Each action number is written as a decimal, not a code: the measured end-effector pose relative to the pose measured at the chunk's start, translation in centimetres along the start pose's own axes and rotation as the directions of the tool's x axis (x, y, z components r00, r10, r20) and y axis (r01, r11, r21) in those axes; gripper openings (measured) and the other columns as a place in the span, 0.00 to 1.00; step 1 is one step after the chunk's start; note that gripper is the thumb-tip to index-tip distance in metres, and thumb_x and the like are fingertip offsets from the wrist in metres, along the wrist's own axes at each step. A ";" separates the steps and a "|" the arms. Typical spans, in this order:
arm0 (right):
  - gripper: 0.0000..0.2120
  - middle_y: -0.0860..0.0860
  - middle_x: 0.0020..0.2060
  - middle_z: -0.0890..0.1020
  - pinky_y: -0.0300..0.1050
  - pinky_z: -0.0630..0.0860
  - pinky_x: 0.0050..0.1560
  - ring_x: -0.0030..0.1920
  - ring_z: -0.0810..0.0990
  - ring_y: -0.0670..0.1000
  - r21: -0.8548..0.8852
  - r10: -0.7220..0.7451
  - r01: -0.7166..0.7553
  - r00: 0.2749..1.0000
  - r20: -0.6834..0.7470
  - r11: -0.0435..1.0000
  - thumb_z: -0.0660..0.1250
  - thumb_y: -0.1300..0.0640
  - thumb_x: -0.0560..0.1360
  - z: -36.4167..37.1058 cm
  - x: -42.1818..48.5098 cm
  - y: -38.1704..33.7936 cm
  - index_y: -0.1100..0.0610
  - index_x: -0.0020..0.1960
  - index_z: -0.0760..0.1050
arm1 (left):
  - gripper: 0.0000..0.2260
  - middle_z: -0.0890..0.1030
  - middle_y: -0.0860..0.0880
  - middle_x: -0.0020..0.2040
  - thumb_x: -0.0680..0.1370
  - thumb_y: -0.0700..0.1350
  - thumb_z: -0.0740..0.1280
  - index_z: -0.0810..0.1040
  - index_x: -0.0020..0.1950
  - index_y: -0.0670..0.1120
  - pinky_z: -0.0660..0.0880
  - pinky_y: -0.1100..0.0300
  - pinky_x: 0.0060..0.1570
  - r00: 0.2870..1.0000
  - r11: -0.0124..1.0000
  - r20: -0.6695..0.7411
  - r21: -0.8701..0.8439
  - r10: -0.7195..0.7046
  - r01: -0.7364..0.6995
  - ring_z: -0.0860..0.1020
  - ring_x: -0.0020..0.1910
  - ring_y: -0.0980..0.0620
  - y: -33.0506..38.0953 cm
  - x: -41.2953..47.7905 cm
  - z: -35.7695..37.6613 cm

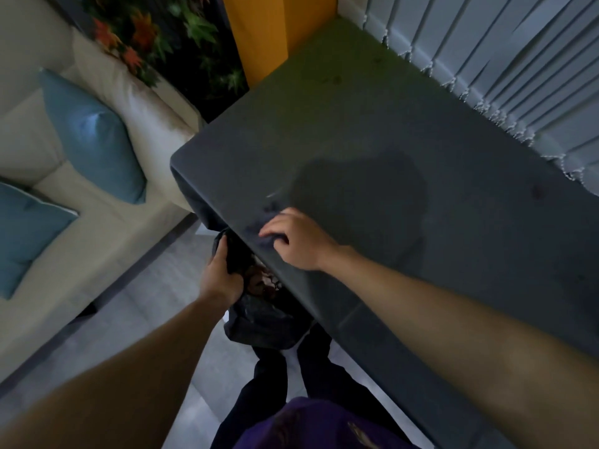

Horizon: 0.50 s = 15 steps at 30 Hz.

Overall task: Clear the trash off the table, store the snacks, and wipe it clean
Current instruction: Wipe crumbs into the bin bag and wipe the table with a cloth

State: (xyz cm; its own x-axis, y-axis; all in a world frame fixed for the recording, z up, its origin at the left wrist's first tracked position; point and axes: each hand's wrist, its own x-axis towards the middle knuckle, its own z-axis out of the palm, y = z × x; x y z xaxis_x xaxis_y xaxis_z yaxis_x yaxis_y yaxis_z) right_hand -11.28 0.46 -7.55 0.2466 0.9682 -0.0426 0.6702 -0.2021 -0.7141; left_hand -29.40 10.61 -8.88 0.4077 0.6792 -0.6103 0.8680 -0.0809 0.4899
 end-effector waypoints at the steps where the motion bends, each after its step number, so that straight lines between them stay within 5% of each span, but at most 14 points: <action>1: 0.17 0.52 0.52 0.85 0.45 0.72 0.60 0.55 0.76 0.56 -0.002 -0.020 0.020 1.000 -0.019 1.000 0.61 0.66 0.69 0.1 0.0 -0.2 0.60 0.53 0.84 | 0.42 0.71 0.45 0.73 0.70 0.33 0.60 0.54 0.79 0.62 0.76 0.43 0.61 1.000 1.000 -0.003 -0.001 0.005 -0.005 0.73 0.66 0.40 -0.1 0.1 -0.1; 5: 0.18 0.54 0.53 0.84 0.51 0.74 0.60 0.54 0.76 0.58 -0.024 0.185 -0.200 0.943 -0.278 0.980 0.61 0.65 0.70 0.8 -0.1 -0.3 0.61 0.56 0.82 | 0.42 0.69 0.46 0.74 0.71 0.34 0.61 0.53 0.80 0.62 0.76 0.43 0.63 1.000 1.000 0.005 -0.010 0.009 -0.009 0.72 0.68 0.40 -0.1 0.1 -0.4; 10: 0.15 0.52 0.49 0.85 0.43 0.73 0.57 0.52 0.76 0.54 0.043 -0.067 0.066 0.997 0.038 0.997 0.64 0.66 0.69 2.0 -1.8 -1.9 0.59 0.52 0.84 | 0.40 0.66 0.44 0.76 0.75 0.36 0.64 0.51 0.82 0.57 0.74 0.48 0.65 1.000 0.999 -0.001 0.032 0.020 -0.020 0.70 0.70 0.40 -0.2 -0.2 -0.1; 13: 0.17 0.51 0.49 0.85 0.42 0.72 0.57 0.51 0.77 0.54 0.052 0.079 -0.067 0.955 -0.286 0.996 0.63 0.67 0.67 0.5 -1.9 -0.1 0.58 0.51 0.84 | 0.40 0.64 0.44 0.77 0.76 0.36 0.63 0.48 0.82 0.59 0.75 0.44 0.64 0.999 0.999 0.028 0.037 -0.033 0.032 0.70 0.69 0.39 0.1 -0.6 0.2; 15: 0.18 0.52 0.51 0.84 0.43 0.71 0.58 0.53 0.77 0.57 0.048 0.302 -0.325 0.801 -0.517 0.945 0.63 0.67 0.67 -1.2 -2.0 2.0 0.59 0.54 0.83 | 0.42 0.64 0.44 0.76 0.75 0.35 0.62 0.47 0.81 0.62 0.76 0.43 0.63 0.999 0.999 0.043 0.018 -0.029 0.029 0.71 0.69 0.38 0.1 -1.1 0.3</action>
State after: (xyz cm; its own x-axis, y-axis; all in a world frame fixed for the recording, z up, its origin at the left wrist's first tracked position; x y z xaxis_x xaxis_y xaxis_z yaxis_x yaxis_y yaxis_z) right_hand -9.59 -2.04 -8.08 0.7617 0.6382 0.1119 0.5196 -0.4984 -0.6939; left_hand -29.67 9.61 -8.36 0.3938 0.6493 -0.6506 0.8844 -0.0746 0.4608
